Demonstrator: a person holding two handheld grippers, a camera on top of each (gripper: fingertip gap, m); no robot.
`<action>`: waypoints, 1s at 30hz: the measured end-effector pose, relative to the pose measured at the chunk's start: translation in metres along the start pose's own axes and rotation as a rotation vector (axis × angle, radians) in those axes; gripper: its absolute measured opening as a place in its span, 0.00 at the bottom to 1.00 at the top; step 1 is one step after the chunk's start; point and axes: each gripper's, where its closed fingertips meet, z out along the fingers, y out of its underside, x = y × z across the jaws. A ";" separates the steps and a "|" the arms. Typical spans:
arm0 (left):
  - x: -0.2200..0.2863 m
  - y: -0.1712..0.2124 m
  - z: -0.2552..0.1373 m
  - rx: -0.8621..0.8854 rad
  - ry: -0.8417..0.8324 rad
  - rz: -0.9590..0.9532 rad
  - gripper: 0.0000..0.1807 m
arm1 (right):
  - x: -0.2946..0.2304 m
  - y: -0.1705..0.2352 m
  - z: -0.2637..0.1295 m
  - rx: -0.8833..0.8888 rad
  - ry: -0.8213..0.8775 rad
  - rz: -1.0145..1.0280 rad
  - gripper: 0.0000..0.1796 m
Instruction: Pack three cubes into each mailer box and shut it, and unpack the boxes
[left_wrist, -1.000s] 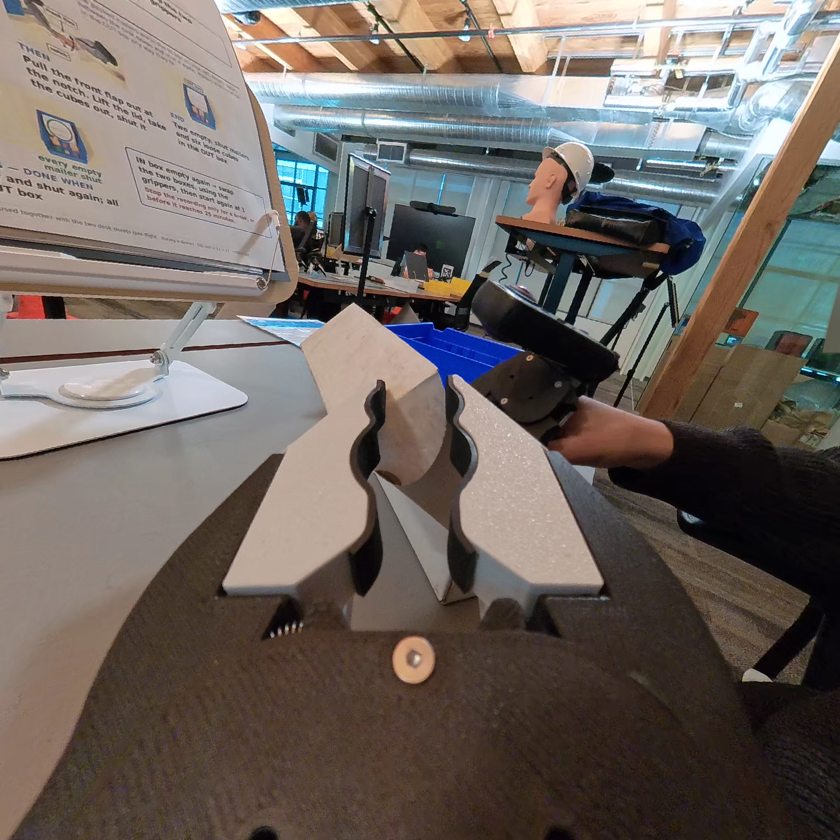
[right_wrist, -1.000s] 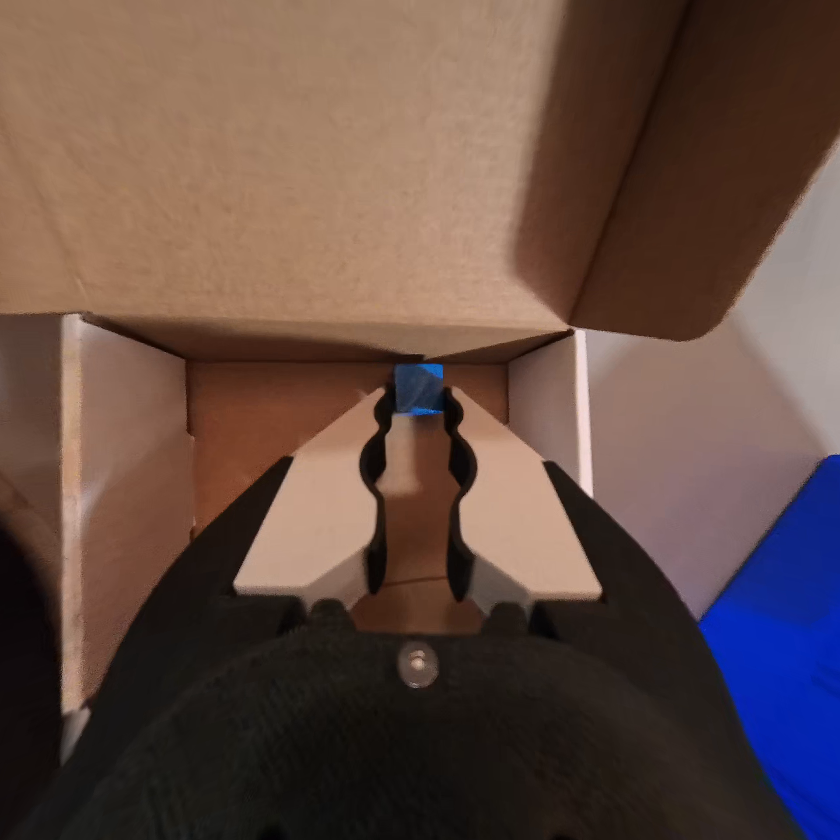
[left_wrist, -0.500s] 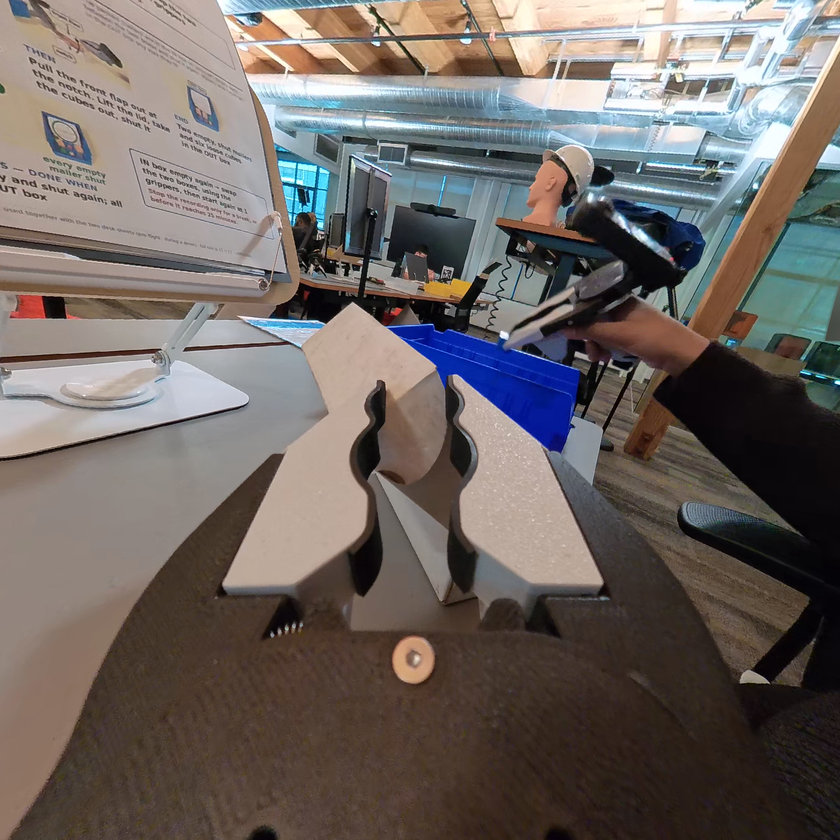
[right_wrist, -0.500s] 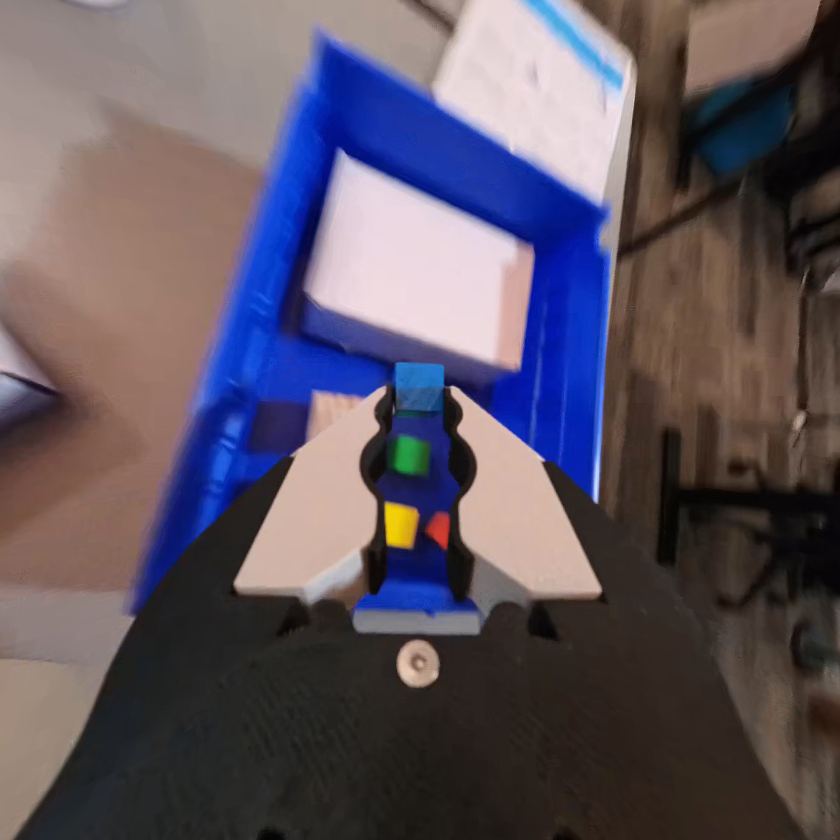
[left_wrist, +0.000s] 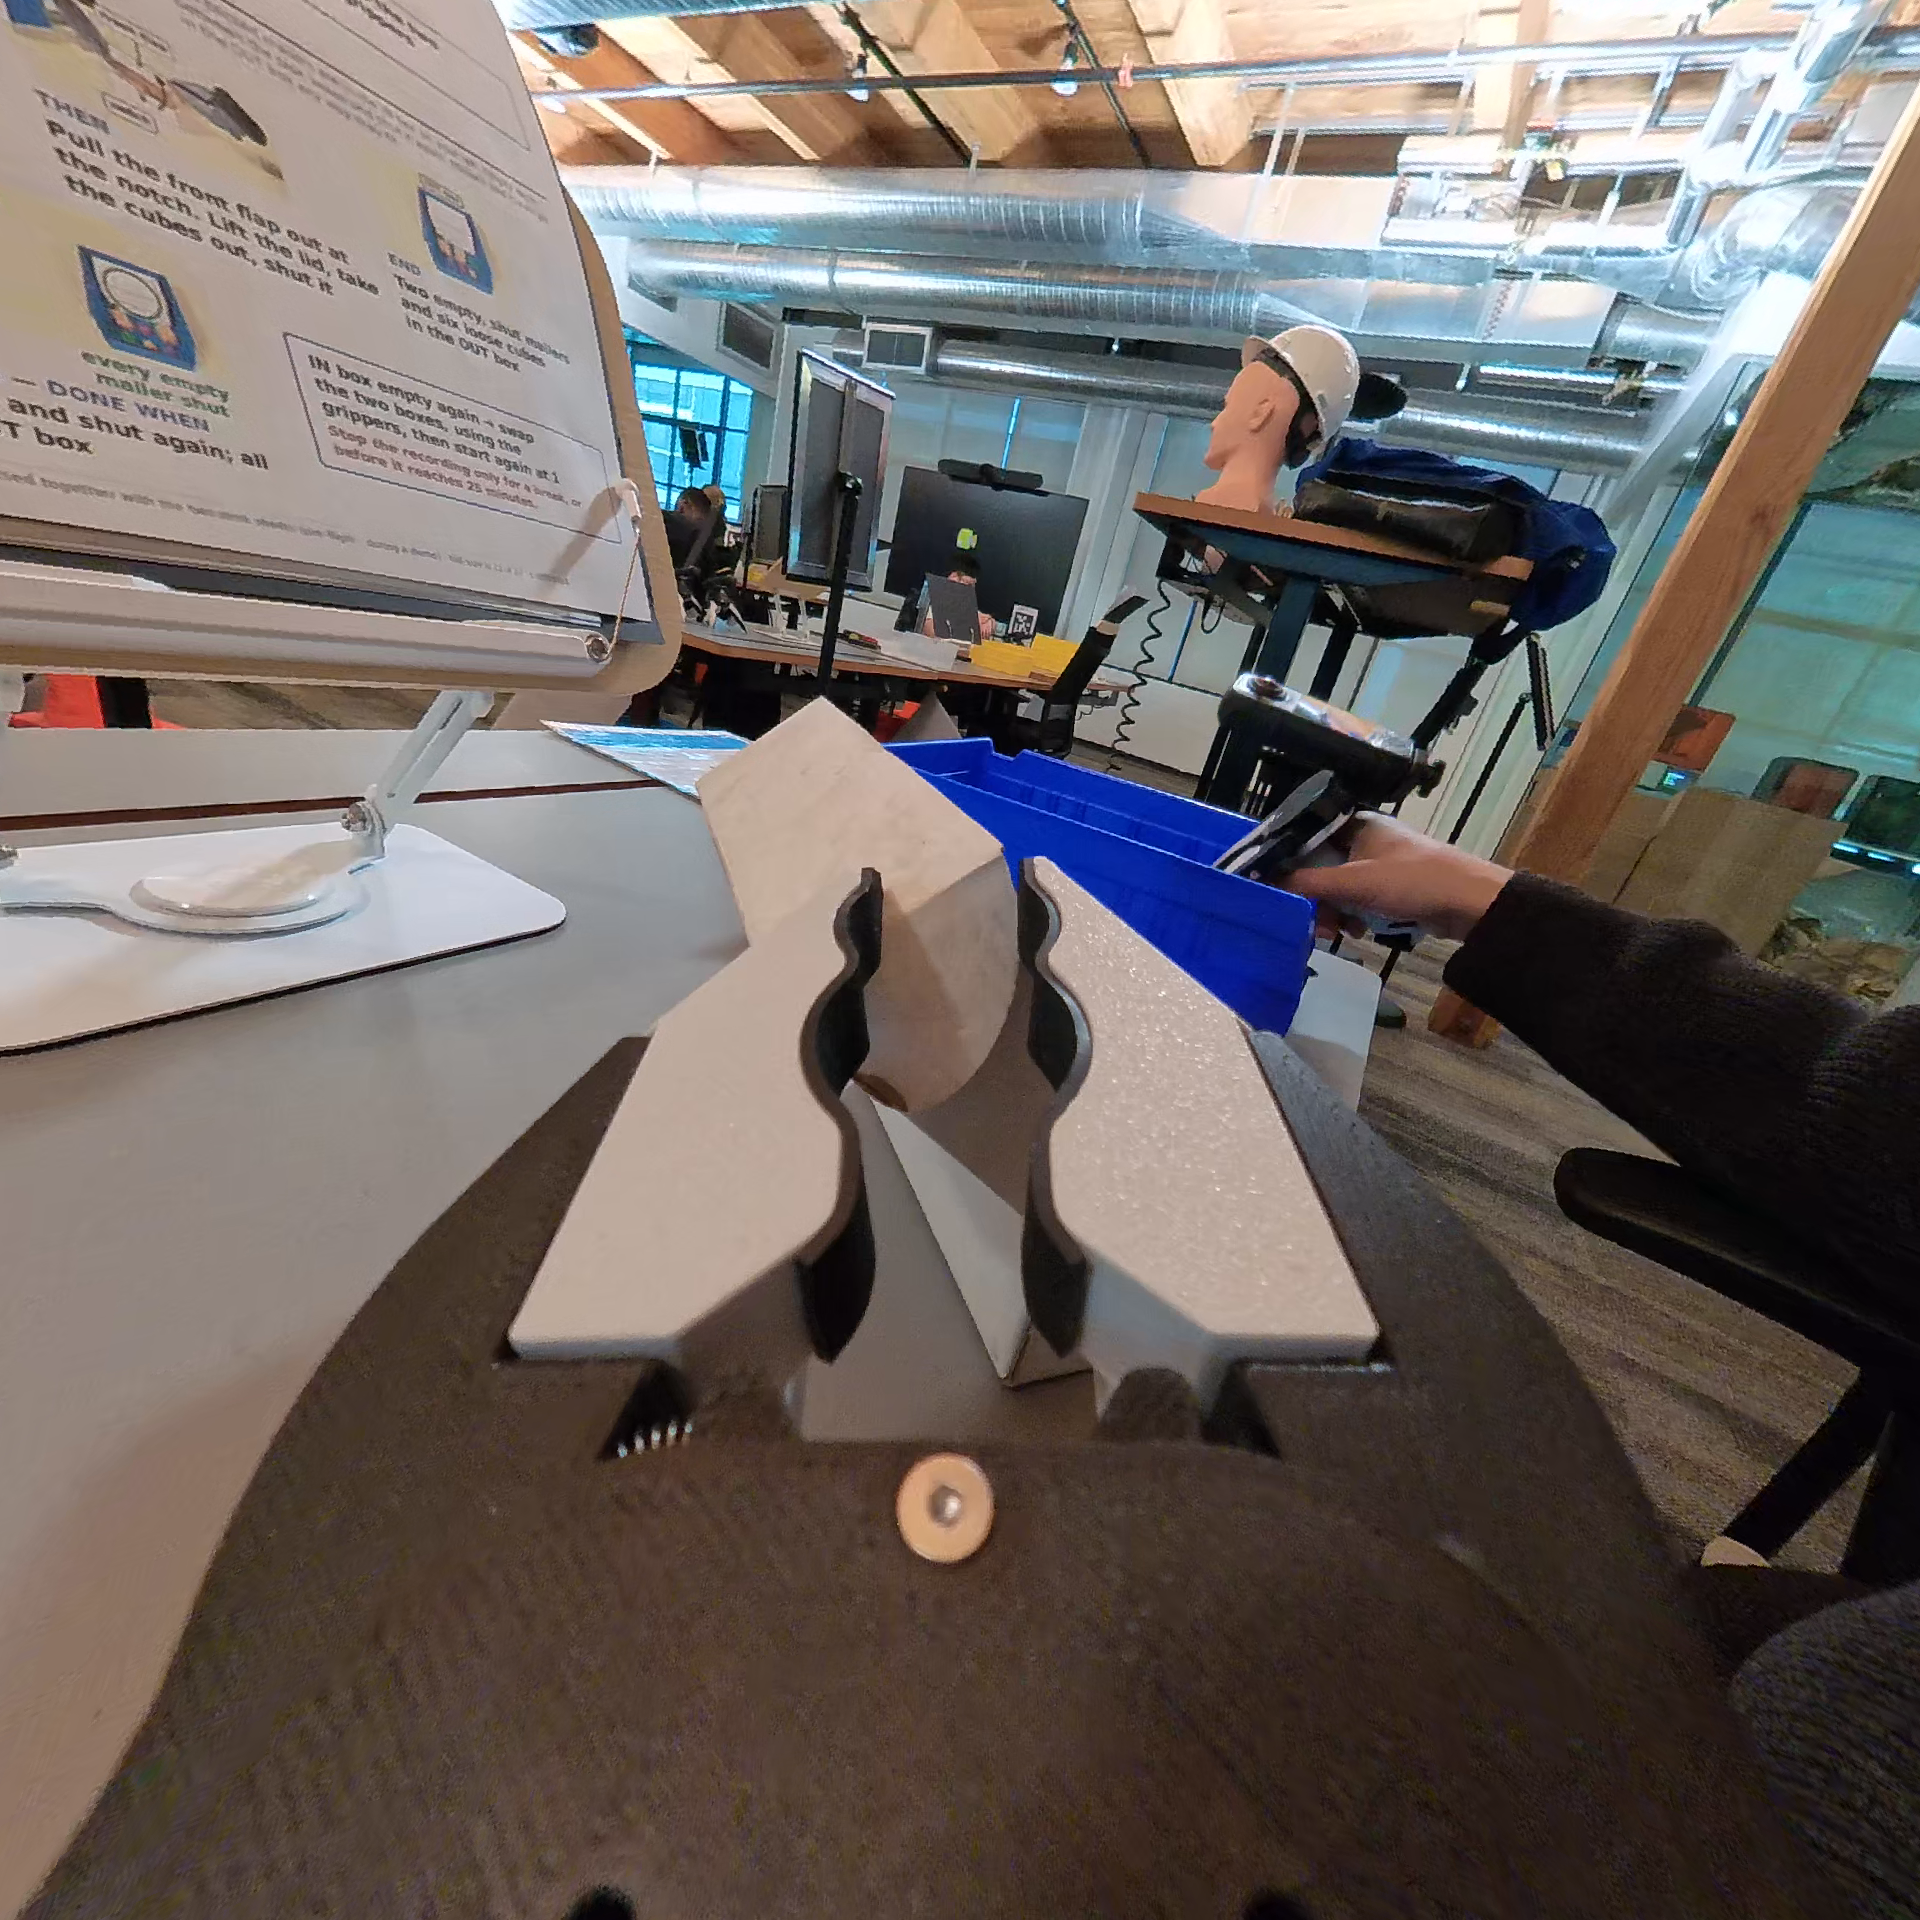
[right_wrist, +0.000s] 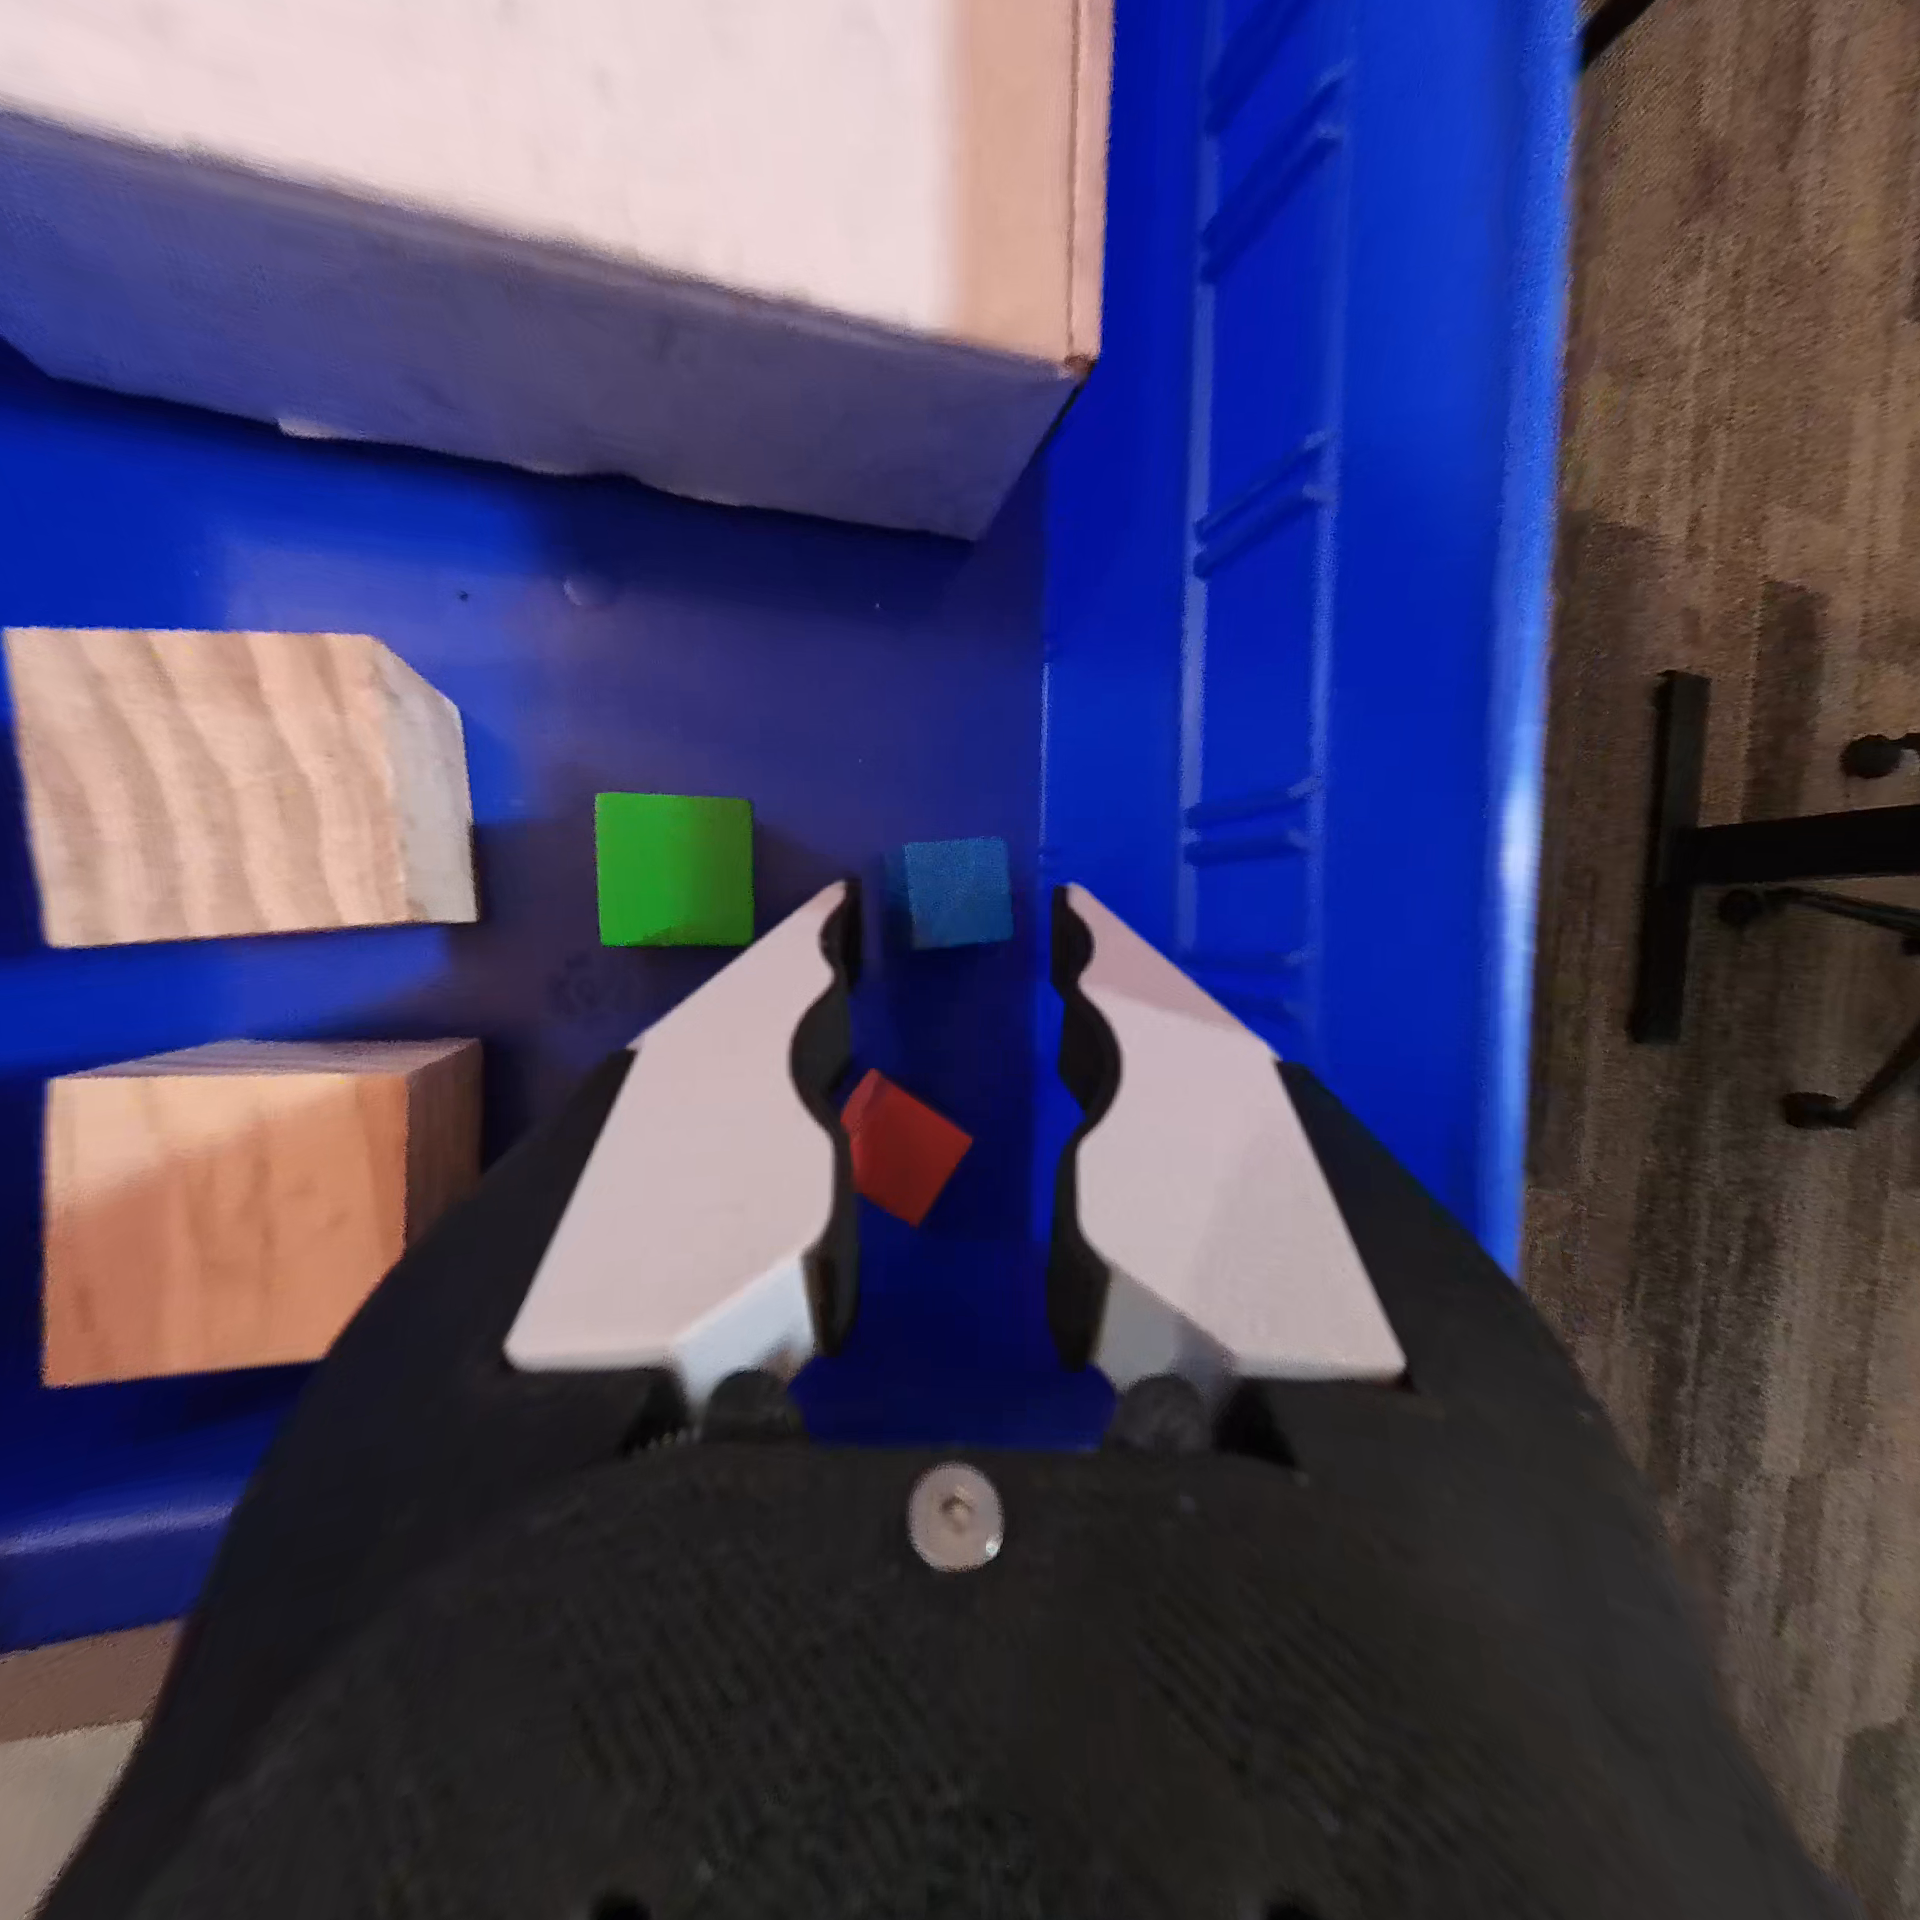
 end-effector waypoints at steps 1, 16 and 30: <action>0.000 0.000 -0.001 0.000 -0.001 0.000 0.14 | 0.002 -0.006 -0.006 0.026 0.007 0.007 0.21; -0.019 -0.016 -0.015 0.037 -0.094 -0.017 0.15 | -0.238 -0.063 -0.162 0.603 -0.557 -0.207 0.35; -0.009 0.044 -0.019 -0.238 -0.098 -0.335 0.18 | -0.314 -0.024 -0.142 0.511 -0.800 -0.044 0.28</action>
